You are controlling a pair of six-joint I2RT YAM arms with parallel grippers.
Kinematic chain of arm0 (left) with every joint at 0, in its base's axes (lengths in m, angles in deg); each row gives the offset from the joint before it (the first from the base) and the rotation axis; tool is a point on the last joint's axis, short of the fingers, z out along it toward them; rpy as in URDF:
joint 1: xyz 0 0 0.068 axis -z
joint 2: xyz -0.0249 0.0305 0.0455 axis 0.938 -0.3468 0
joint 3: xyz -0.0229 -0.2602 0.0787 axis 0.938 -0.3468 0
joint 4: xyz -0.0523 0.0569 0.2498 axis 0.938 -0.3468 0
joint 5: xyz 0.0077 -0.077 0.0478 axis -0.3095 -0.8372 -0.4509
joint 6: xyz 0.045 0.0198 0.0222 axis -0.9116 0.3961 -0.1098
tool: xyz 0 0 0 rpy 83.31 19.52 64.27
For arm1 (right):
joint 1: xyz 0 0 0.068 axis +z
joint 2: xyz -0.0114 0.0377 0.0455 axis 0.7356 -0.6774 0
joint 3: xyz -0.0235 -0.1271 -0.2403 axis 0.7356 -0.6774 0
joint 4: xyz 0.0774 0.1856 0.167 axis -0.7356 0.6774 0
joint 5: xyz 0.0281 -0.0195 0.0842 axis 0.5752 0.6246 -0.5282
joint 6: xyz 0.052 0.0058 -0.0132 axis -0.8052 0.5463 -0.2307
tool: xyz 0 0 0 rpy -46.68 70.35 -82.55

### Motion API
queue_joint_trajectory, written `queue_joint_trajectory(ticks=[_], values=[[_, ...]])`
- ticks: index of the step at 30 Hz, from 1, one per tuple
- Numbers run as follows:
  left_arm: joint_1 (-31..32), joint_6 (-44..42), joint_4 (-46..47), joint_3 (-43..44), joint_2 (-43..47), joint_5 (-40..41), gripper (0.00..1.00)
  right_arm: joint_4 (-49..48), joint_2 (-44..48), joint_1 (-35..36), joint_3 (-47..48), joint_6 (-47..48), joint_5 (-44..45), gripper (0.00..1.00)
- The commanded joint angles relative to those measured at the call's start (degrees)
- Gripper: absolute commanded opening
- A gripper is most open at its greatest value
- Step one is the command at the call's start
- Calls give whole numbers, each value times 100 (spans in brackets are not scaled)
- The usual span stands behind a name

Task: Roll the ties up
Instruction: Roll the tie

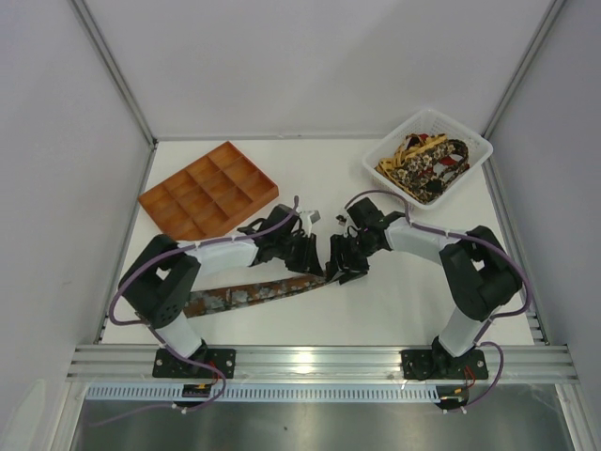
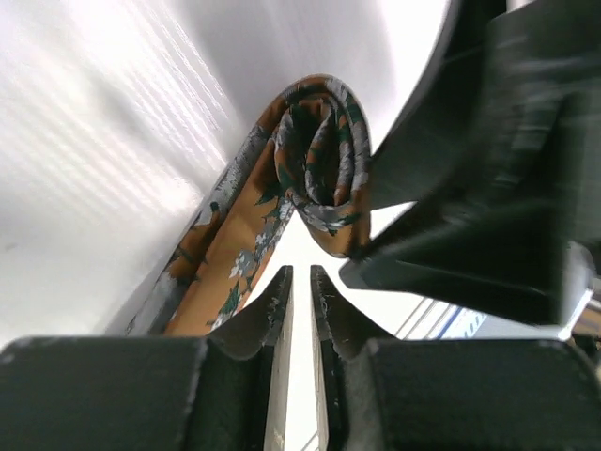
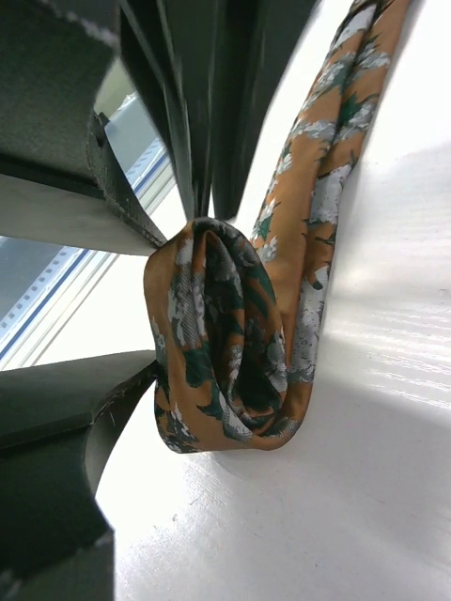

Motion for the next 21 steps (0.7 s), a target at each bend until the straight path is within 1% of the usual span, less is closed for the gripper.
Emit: queue_joint_trajectory(ticks=[1, 5, 7, 12, 17, 21], values=[[-186, -84, -248, 219, 442, 179, 17, 141, -66, -30, 229, 163, -127, 51], [-327, -23, -249, 438, 408, 303, 17, 124, -66, -30, 220, 172, -136, 50], [-362, 152, -91, 544, 285, 58, 17, 98, -66, -30, 203, 155, -127, 50], [-380, 749, 857, 553, -93, -505, 17, 80, -75, -30, 203, 137, -127, 50], [-389, 821, 1009, 702, -383, -664, 17, 80, -40, -30, 203, 119, -118, 50], [-380, 1005, 1315, 606, -550, -822, 16, 89, -22, -30, 238, 93, -110, 50]])
